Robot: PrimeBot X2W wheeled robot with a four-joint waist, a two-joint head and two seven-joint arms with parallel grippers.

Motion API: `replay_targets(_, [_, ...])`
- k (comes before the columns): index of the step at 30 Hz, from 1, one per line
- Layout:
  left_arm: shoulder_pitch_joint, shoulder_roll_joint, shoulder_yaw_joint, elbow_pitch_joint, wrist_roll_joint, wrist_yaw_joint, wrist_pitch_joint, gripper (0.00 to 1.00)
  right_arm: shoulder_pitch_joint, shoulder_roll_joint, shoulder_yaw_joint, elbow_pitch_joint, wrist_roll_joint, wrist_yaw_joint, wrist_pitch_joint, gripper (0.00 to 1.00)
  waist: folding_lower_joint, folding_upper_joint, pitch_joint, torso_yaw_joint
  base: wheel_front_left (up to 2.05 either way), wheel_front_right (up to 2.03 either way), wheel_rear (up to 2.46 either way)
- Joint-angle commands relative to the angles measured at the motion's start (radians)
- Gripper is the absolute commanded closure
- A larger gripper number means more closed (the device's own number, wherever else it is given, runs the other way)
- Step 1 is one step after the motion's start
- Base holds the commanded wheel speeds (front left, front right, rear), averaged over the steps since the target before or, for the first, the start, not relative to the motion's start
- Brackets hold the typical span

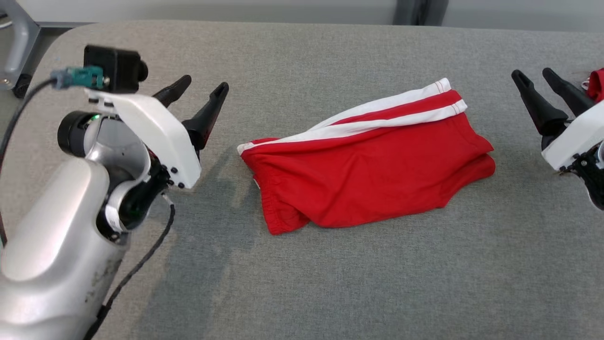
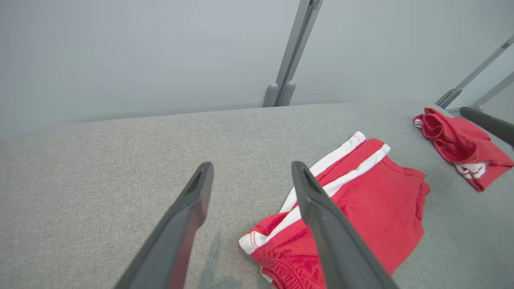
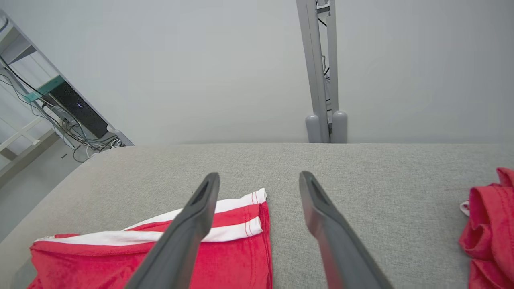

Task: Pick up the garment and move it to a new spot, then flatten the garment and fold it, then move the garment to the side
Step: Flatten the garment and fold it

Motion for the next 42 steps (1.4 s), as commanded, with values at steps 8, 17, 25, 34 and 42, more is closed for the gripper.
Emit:
replay_targets(8, [0.196, -0.068, 0.051, -0.055, 0.102, 0.046, -0.406, 0.00, 0.121, 0.065, -0.165, 0.053, -0.110, 0.000, -0.036, 0.00, 0.0000, 0.0000, -0.031, 0.030, 0.00, 0.00, 0.00])
replay_targets(17, [0.353, -0.131, 0.025, -0.114, 0.189, 0.085, -0.644, 0.00, 0.178, 0.116, -0.184, 0.156, -0.127, 0.000, -0.005, 0.00, 0.0000, 0.0000, -0.008, 0.066, 0.00, 0.00, 0.00])
replay_targets(25, [0.443, -0.199, 0.030, -0.114, 0.208, 0.088, -0.690, 0.00, 0.157, 0.114, -0.148, 0.261, -0.053, 0.000, 0.152, 0.00, 0.0000, 0.0000, -0.009, 0.130, 0.00, 0.00, 0.00])
replay_targets(34, [0.465, -0.252, 0.047, -0.094, 0.217, 0.041, -0.697, 0.00, 0.168, 0.158, -0.161, 0.364, 0.044, 0.000, 0.305, 0.00, 0.0000, 0.0000, -0.007, 0.167, 0.00, 0.00, 0.00])
replay_targets(42, [0.474, -0.266, 0.073, -0.091, 0.240, 0.023, -0.696, 0.00, 0.185, 0.167, -0.180, 0.302, 0.084, 0.000, 0.308, 1.00, 0.0000, 0.0000, -0.009, 0.159, 0.00, 0.00, 0.00])
